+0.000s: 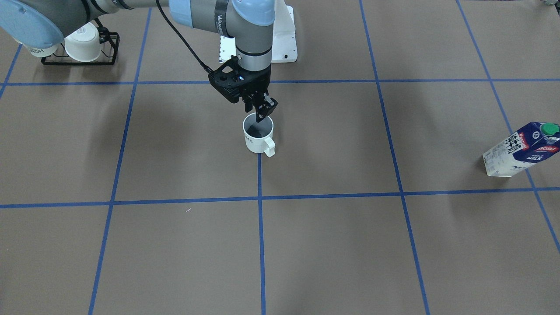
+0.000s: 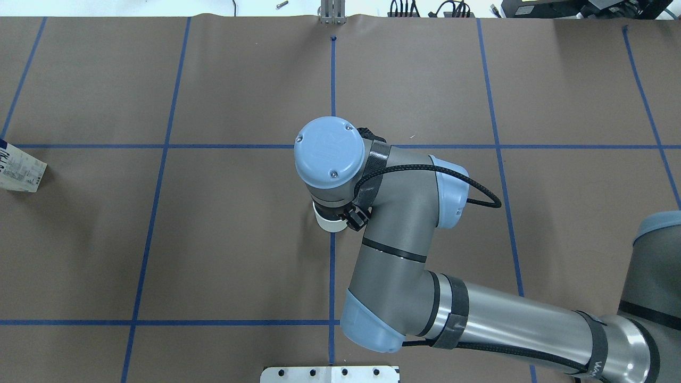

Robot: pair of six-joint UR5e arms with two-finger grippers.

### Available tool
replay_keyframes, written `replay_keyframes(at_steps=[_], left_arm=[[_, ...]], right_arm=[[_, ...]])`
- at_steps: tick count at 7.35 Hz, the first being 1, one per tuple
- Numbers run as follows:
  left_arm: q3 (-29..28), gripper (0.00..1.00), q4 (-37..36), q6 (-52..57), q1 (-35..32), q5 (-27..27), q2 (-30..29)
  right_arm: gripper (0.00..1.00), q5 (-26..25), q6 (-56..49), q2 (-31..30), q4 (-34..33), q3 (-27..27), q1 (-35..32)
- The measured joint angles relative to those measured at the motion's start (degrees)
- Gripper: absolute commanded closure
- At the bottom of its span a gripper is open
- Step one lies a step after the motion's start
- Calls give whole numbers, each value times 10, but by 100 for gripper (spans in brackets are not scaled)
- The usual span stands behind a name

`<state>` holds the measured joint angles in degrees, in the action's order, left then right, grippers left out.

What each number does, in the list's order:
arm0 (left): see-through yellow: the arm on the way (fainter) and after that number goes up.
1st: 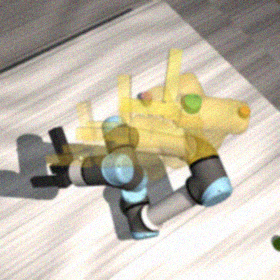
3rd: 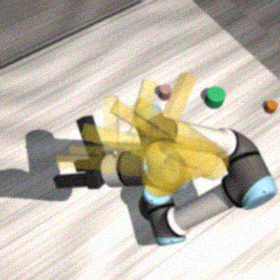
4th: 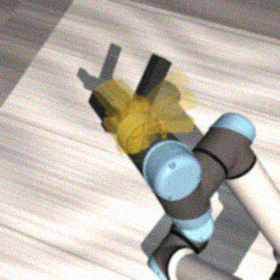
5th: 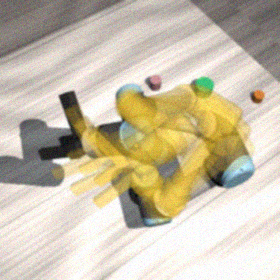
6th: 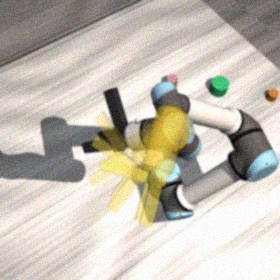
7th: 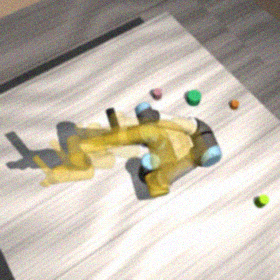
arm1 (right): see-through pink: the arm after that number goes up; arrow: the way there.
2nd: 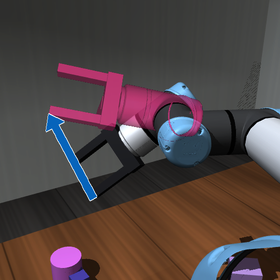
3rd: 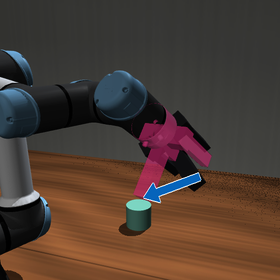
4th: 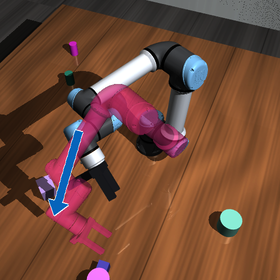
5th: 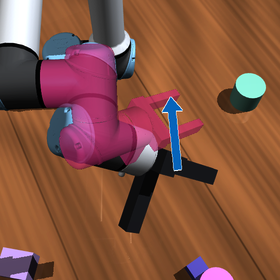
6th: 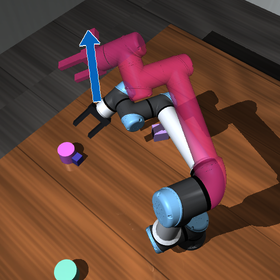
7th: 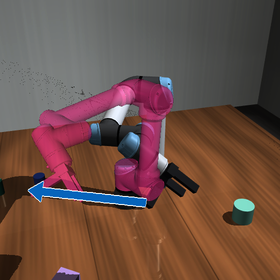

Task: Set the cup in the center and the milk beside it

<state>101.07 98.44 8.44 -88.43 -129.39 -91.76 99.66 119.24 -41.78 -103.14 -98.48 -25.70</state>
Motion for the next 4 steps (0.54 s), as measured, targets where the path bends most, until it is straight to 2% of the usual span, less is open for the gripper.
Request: replay_keyframes(at_steps=[2, 4], left_arm=[[1, 1, 0, 0, 0, -1, 0], [1, 1, 10, 2, 1, -5, 4]], right_arm=[[0, 15, -83, -14, -6, -42, -41], [0, 82, -236, -70, -9, -74, -133]])
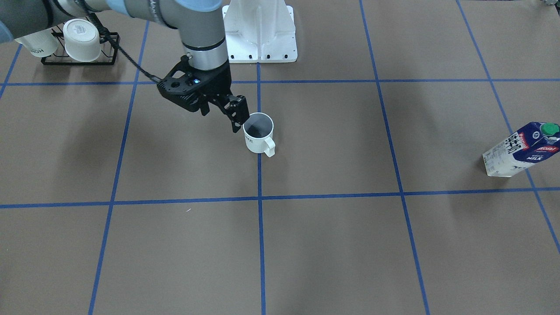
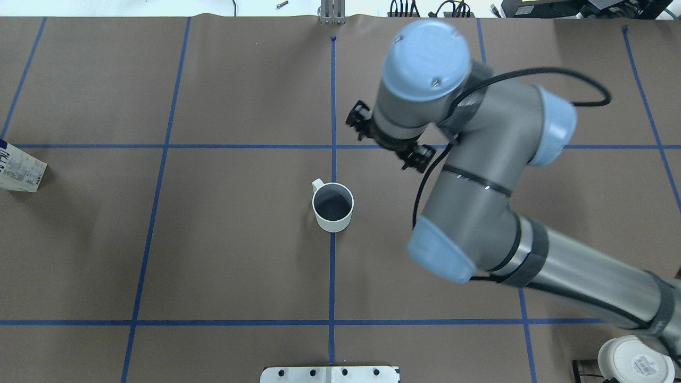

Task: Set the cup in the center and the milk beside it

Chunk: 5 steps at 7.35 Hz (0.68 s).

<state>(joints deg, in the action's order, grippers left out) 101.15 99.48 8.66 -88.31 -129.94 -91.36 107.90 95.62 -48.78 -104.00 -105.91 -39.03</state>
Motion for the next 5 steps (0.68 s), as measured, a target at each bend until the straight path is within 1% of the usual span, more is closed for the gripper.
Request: replay_keyframes(at_steps=[2, 3, 5], left_arm=[[-3, 1, 39, -20, 3, -14, 9], [-6, 1, 48, -58, 4, -17, 12], [-7, 2, 52, -128, 17, -19, 18]], right_arm=[[0, 81, -230, -77, 0, -13, -118], [0, 110, -365, -117, 0, -12, -178], [0, 161, -615, -183, 1, 14, -292]])
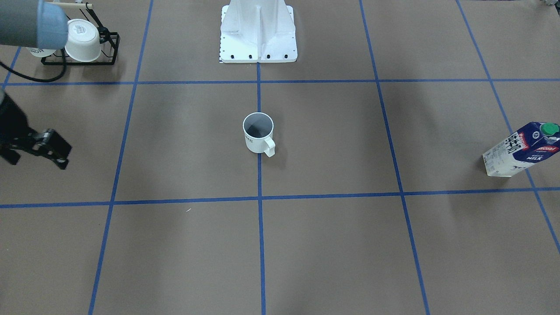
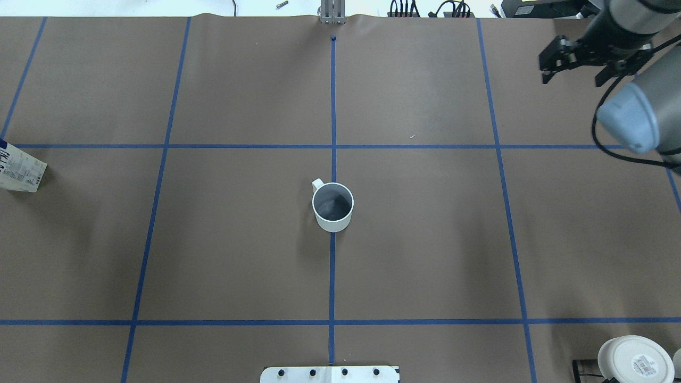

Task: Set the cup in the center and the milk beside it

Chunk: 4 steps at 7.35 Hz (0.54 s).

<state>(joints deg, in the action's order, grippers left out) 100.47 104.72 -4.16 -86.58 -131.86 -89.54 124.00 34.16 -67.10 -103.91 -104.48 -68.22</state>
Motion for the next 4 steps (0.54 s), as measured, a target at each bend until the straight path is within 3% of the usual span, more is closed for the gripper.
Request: replay_keyframes(at_steps=[2, 4], left_arm=[[2, 2, 13, -78, 18, -1, 12], [4, 2, 21, -129, 25, 0, 18]], right_arm=[[0, 35, -210, -62, 4, 47, -105], [0, 44, -319, -131, 7, 65, -167]])
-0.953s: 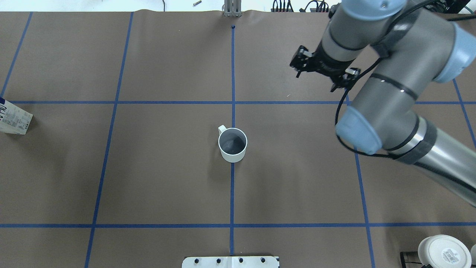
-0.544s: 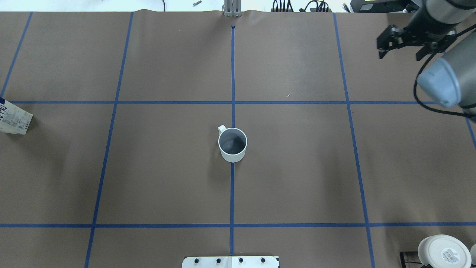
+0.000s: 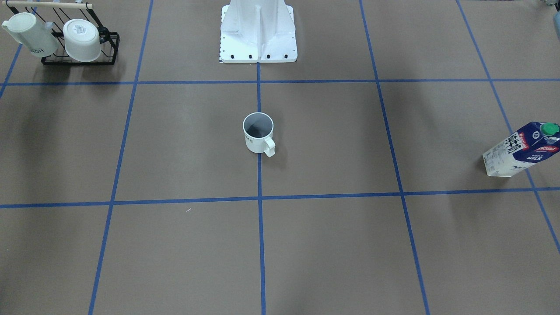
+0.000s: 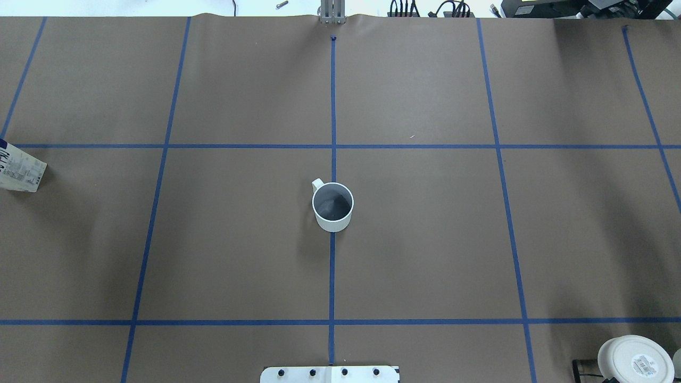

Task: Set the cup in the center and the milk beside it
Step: 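Grasp the blue milk carton with the left gripper and lift it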

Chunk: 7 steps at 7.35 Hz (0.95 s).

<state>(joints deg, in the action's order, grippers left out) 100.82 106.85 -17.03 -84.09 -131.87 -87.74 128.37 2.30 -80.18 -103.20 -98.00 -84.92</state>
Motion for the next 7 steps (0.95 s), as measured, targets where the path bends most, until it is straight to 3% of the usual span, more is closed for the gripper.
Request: replay_keyframes(at_steps=[2, 7], left_arm=[[0, 2, 5, -22, 13, 0, 7], [-11, 2, 8, -25, 54, 3, 11]], right_arm=[[0, -1, -24, -45, 3, 0, -21], [0, -5, -25, -57, 5, 3, -25]])
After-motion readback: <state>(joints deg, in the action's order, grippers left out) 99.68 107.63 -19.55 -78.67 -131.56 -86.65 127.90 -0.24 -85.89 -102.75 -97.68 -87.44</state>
